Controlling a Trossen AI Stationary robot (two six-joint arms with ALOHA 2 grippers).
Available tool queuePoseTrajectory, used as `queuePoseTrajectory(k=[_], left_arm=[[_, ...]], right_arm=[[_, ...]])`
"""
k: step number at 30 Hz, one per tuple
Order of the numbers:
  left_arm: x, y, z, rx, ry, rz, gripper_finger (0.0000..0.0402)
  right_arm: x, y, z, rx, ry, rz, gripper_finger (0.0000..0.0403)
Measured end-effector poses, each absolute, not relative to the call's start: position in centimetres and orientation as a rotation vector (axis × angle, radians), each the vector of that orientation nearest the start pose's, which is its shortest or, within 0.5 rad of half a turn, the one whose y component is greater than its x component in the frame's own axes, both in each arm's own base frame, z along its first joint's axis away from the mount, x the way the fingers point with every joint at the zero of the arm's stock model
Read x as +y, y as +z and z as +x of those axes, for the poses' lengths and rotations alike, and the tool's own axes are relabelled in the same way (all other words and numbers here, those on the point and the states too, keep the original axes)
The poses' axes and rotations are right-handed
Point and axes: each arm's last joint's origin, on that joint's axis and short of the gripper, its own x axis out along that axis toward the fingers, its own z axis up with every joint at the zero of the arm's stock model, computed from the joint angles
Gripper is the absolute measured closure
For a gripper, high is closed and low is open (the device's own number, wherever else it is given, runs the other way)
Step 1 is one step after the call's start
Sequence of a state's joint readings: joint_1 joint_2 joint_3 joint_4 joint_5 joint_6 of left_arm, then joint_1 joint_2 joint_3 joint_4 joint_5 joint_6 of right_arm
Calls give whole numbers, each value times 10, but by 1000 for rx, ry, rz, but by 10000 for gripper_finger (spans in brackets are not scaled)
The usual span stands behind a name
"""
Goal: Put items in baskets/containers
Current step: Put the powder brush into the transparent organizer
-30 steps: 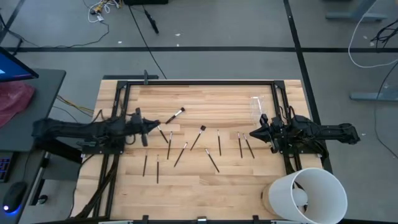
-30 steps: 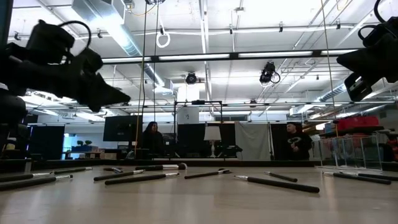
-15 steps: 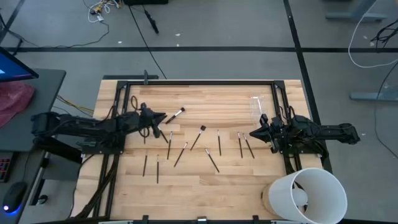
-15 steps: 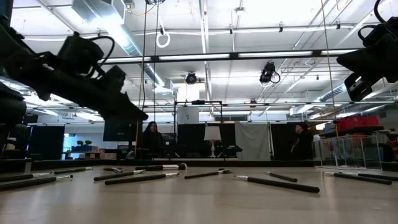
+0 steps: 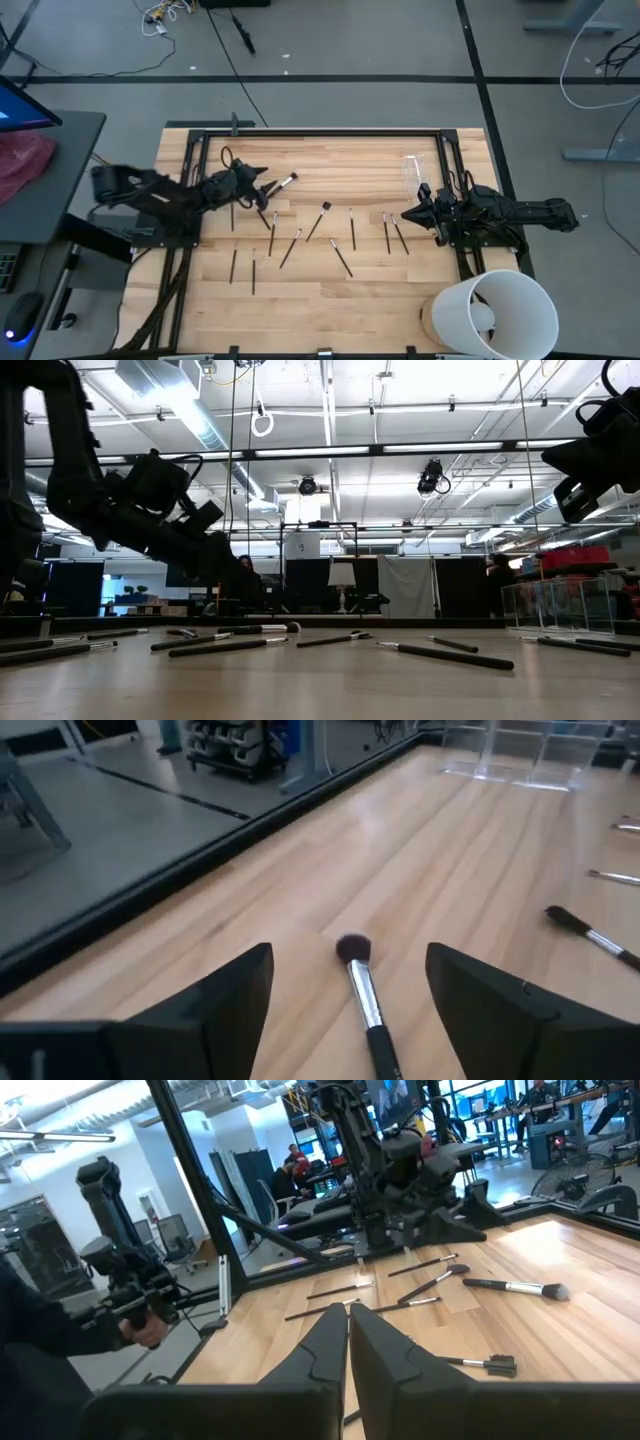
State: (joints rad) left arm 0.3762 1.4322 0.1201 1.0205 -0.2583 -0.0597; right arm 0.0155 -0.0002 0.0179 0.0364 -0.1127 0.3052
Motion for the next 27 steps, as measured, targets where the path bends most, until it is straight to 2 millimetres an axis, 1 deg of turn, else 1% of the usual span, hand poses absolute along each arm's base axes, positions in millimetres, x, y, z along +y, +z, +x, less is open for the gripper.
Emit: queuePoseTrajectory(k=[3,7,10,13,15,21,24,27], left_arm=[[84,106,189,312,648,-115,146],[87,93,211,362,646,-139,167],[89,83,221,422,679,-150,180],[87,73,221,513,725,-132,192],[85,72,220,522,746,-121,200],[82,68,214,547,686,-145,227],[81,66,211,562,680,-162,257],[80,64,209,587,668,-166,309]], right_arm=[[5,173,96,-34,135,302,382],[5,173,96,-34,136,302,382],[5,173,96,-35,135,302,382],[5,173,96,-34,135,302,382],[5,173,96,-35,136,302,382],[5,173,96,-35,135,302,382],[5,173,96,-34,136,302,382],[5,173,96,-34,136,302,382]])
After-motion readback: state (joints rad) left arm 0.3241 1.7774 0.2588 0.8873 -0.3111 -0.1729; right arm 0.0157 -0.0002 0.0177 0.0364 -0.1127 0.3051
